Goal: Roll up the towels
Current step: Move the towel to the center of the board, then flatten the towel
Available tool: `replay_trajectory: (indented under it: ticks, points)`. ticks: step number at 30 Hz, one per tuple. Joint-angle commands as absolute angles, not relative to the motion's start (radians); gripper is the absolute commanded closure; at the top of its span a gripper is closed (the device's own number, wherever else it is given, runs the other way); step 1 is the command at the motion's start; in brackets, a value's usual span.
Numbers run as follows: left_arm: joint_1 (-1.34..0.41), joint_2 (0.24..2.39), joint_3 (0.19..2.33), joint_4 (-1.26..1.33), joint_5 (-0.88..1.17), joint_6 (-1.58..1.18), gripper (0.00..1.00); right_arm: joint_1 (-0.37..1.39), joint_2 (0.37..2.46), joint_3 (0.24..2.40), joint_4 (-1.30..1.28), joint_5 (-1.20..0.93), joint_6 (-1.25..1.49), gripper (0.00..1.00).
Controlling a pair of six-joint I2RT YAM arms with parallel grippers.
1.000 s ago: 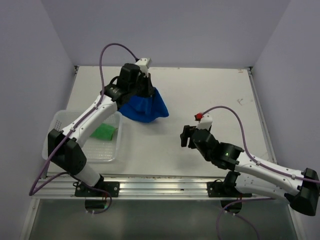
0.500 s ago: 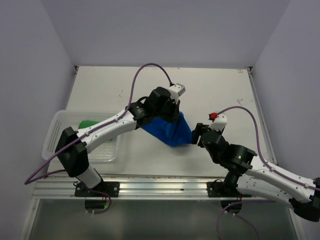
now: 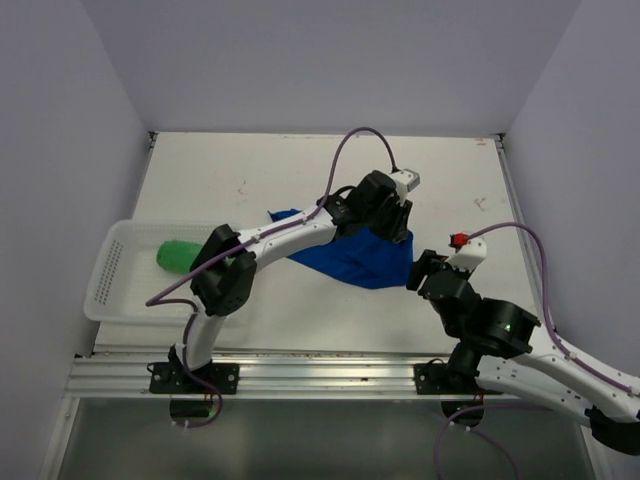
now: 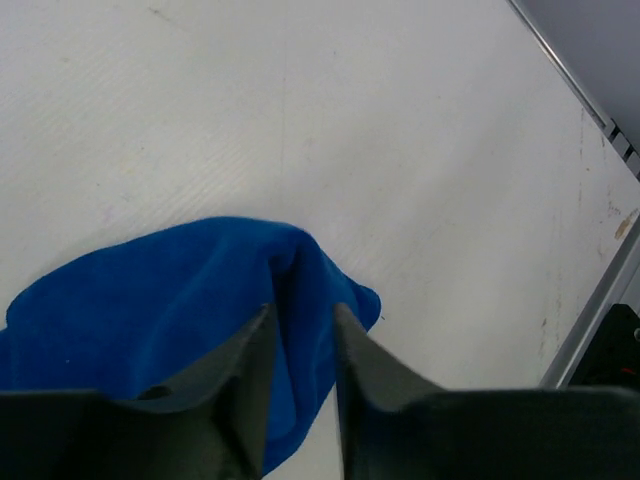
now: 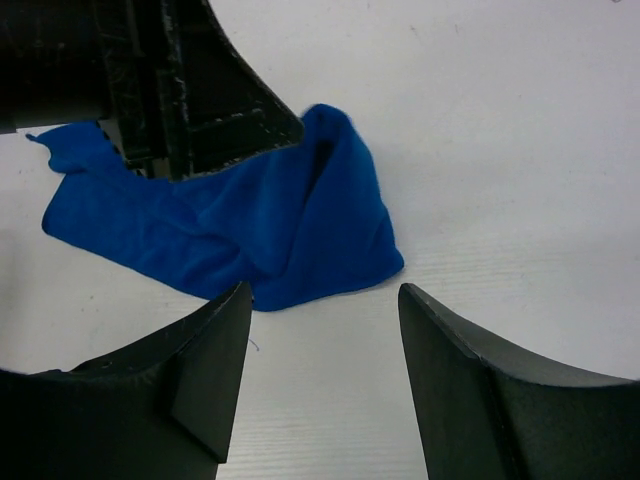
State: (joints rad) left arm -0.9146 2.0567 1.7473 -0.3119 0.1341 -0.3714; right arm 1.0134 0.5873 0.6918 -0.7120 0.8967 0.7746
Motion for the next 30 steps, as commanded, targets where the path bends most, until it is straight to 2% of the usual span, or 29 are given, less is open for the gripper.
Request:
replay_trajectory:
  ticks: [1, 4, 5, 7, 11, 19, 27, 30]
  points:
    - [-0.930, 2.111, 1.812, -0.308, 0.161, -0.353, 0.58, 1.009, 0.580, 0.701, -0.756, 0.950, 0.821, 0.36]
    - [-0.930, 2.108, 1.786, -0.314, 0.124, -0.356, 0.47, 1.009, 0.580, 0.693, -0.756, 0.946, 0.836, 0.37]
    - [-0.928, 2.097, 1.770, -0.314, 0.109, -0.359, 0.40, 1.008, 0.583, 0.692, -0.749, 0.946, 0.838, 0.37]
    - [-0.925, 2.047, 1.720, -0.314, 0.063, -0.371, 0.34, 1.009, 0.594, 0.687, -0.738, 0.940, 0.838, 0.38]
    - [-0.870, 1.895, 1.556, -0.292, 0.005, -0.455, 0.30, 1.011, 0.624, 0.675, -0.706, 0.917, 0.841, 0.39]
    - [-0.707, 1.573, 1.159, -0.319, -0.179, -0.666, 0.29, 1.009, 0.649, 0.644, -0.649, 0.865, 0.839, 0.41]
    - [-0.614, 1.476, 0.951, -0.335, -0.259, -0.765, 0.33, 1.009, 0.670, 0.623, -0.614, 0.827, 0.827, 0.41]
    - [-0.592, 1.491, 0.940, -0.333, -0.281, -0.769, 0.34, 1.009, 0.672, 0.620, -0.611, 0.816, 0.818, 0.41]
